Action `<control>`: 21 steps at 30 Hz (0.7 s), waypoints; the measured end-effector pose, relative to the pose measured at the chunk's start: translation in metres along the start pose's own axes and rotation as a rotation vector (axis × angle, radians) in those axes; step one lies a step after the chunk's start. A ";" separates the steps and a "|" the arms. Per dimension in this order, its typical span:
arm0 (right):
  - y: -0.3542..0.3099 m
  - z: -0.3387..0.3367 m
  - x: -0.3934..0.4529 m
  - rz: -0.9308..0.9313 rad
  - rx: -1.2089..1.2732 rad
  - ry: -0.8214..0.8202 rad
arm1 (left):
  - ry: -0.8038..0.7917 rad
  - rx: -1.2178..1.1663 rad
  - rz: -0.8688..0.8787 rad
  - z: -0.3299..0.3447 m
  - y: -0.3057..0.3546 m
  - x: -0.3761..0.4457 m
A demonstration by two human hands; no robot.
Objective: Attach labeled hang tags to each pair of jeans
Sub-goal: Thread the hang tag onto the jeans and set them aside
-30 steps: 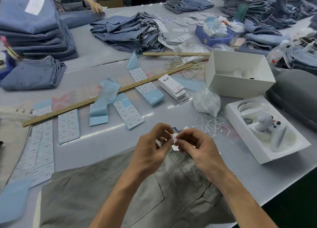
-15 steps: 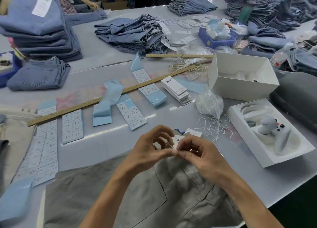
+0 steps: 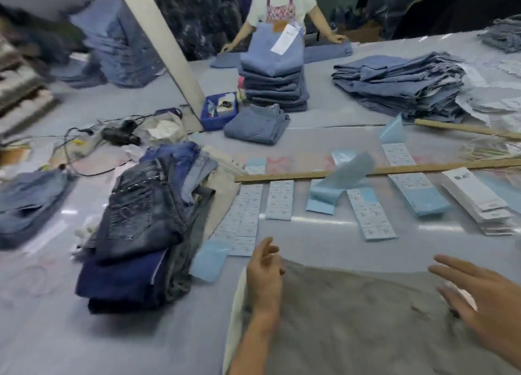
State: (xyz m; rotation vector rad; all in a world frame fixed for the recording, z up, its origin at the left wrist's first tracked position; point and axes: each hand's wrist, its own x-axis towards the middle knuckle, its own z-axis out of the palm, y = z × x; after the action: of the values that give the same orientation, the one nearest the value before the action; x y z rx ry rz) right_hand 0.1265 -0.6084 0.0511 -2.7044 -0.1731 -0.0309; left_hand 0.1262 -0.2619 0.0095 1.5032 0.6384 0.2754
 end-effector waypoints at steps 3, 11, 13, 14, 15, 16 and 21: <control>-0.030 0.038 0.027 -0.124 0.142 -0.129 | 0.642 0.162 -0.054 -0.136 -0.016 0.032; -0.131 0.044 0.046 -0.304 0.155 -0.135 | 0.599 -0.146 -0.256 -0.277 0.011 0.145; -0.147 0.046 0.048 -0.306 0.153 -0.222 | 0.546 -0.431 -0.343 -0.271 0.022 0.167; -0.150 0.048 0.050 -0.331 0.125 -0.240 | 0.541 -0.519 -0.371 -0.268 0.025 0.176; -0.155 0.047 0.051 -0.381 0.119 -0.236 | 0.551 -0.572 -0.391 -0.266 0.029 0.185; -0.158 0.047 0.052 -0.437 0.121 -0.224 | 0.579 -0.582 -0.401 -0.262 0.034 0.192; -0.167 0.041 0.059 -0.627 0.066 -0.146 | 0.747 -0.156 -0.253 -0.229 0.066 0.226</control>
State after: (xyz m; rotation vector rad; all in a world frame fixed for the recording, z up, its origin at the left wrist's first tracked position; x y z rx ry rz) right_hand 0.1634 -0.4340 0.0862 -2.4766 -1.0342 -0.0120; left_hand 0.1978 0.0573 0.0370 1.1302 1.3532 0.6866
